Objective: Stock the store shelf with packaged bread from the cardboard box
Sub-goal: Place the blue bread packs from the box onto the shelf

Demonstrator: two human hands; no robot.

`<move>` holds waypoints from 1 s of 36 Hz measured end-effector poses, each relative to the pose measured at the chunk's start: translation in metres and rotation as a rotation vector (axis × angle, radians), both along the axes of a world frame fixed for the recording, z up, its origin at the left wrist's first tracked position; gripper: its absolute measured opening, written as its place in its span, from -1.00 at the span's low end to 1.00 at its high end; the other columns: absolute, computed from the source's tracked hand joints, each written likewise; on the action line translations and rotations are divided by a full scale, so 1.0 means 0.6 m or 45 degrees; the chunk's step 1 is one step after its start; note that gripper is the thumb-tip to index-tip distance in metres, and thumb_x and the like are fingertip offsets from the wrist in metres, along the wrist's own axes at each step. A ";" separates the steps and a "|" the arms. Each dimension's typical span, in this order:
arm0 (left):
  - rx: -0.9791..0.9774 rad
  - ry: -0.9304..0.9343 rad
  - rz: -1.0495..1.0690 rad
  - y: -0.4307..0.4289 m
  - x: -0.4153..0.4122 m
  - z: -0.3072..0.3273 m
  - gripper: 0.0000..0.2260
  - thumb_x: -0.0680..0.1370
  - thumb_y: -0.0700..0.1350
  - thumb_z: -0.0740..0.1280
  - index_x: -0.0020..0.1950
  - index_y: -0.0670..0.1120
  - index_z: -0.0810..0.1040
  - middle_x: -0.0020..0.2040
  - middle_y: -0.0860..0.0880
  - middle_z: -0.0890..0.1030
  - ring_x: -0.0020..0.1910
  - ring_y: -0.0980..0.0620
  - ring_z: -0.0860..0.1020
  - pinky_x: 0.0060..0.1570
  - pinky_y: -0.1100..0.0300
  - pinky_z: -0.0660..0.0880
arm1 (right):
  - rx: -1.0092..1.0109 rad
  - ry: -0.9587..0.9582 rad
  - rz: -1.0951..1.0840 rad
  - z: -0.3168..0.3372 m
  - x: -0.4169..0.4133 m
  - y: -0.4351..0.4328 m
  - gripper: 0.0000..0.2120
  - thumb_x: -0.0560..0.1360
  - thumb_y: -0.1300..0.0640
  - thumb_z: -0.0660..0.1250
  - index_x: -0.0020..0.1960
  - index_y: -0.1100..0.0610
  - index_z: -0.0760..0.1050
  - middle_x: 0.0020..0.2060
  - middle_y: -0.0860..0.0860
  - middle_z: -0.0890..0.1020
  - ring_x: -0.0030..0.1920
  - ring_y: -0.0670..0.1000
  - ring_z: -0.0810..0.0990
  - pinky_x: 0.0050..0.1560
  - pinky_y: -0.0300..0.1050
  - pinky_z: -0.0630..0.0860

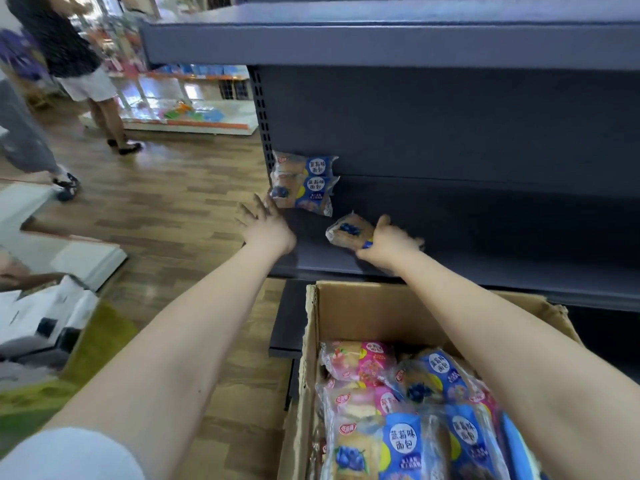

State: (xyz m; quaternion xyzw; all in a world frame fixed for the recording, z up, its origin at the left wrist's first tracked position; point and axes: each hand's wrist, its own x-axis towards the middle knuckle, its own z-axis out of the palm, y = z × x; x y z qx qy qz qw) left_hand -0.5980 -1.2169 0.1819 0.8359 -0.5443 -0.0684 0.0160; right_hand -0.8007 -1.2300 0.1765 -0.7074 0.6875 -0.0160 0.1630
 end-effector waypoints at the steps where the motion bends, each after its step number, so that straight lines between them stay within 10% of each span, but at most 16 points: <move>1: -0.014 0.001 -0.013 0.011 -0.002 0.004 -0.23 0.55 -0.06 0.22 0.57 -0.12 -0.23 0.57 -0.15 -0.22 0.50 -0.33 -0.22 0.45 -0.23 -0.12 | 0.016 0.000 0.002 0.000 0.000 0.006 -0.20 0.38 -0.19 0.38 0.40 0.20 0.11 0.28 0.19 0.42 0.27 0.24 0.40 0.24 0.24 0.32; 24: -0.328 -0.168 -0.795 0.179 -0.056 0.040 -0.09 0.38 0.09 0.43 0.57 0.07 -0.06 0.58 0.10 -0.14 0.55 -0.09 -0.15 0.44 -0.24 -0.02 | -0.814 0.120 0.899 0.028 -0.037 0.122 -0.37 0.37 0.00 0.37 0.38 0.15 0.31 0.24 0.10 0.41 0.22 0.15 0.39 0.39 0.32 0.07; 36: -0.613 -0.113 -0.735 0.216 -0.101 0.008 -0.35 0.39 -0.15 0.44 0.42 -0.28 0.30 0.31 -0.26 0.39 0.25 -0.25 0.39 0.29 0.01 0.30 | -1.029 0.025 1.061 0.010 -0.058 0.132 -0.31 0.26 -0.04 0.48 0.32 0.15 0.39 0.12 0.11 0.54 0.06 0.18 0.54 0.19 0.23 0.36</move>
